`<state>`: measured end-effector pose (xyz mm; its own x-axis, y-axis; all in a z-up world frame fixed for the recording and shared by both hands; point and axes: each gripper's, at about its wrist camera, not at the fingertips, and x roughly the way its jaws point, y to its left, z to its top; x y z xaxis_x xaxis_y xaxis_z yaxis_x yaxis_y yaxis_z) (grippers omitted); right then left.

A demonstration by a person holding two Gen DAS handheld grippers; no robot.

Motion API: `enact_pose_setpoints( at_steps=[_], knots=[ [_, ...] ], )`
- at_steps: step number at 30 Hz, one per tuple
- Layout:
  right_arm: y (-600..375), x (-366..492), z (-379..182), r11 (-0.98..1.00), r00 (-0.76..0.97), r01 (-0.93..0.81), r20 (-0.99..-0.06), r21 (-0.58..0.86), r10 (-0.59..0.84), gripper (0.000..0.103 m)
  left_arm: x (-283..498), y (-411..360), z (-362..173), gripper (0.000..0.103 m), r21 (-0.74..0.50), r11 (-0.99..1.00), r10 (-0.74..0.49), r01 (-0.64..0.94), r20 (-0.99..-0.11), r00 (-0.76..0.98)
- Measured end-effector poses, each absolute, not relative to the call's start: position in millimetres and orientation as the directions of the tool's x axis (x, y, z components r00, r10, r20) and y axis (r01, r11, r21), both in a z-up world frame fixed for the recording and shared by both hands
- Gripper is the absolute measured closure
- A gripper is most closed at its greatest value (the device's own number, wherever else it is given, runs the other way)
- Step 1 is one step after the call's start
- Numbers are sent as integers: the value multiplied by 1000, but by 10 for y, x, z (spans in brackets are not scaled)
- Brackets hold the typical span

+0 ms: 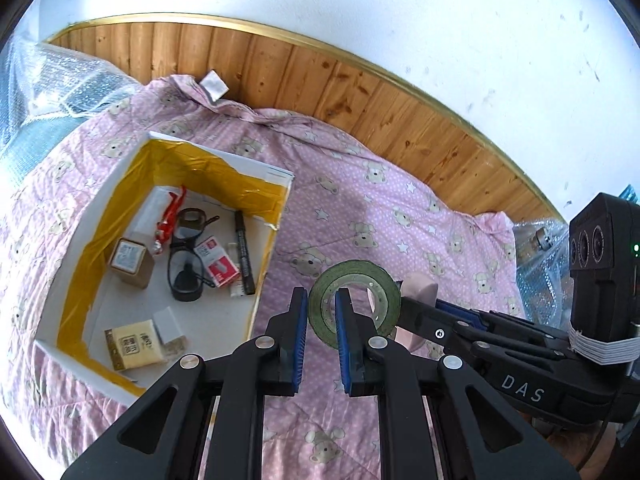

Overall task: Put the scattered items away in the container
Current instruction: 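Carry the tape roll and stapler over the white box with both tools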

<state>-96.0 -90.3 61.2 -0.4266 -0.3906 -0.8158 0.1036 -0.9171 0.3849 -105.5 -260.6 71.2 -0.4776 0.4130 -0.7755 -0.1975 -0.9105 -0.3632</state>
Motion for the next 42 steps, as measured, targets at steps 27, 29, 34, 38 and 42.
enact_pose_setpoints(
  at_steps=[27, 29, 34, 38, 42],
  knots=[
    [-1958, -899, 751, -908, -381, 246, -828, 338, -412, 75, -834, -3688, 710, 88, -423, -905, 382, -53, -750, -539],
    [-2021, -922, 752, -907, -377, 253, -829, 337, -413, 75, -849, -3782, 695, 88, -427, -904, 376, -35, -751, -543],
    [-2161, -971, 744, -903, -368, 270, -830, 335, -418, 75, -887, -3989, 637, 88, -433, -901, 360, 5, -756, -547],
    [-2244, -1016, 720, -900, -358, 279, -833, 335, -422, 75, -928, -4104, 584, 88, -436, -900, 351, 30, -761, -546],
    [-2302, -1068, 683, -897, -346, 287, -837, 336, -424, 75, -994, -4177, 521, 88, -438, -898, 348, 44, -766, -540]
  ],
)
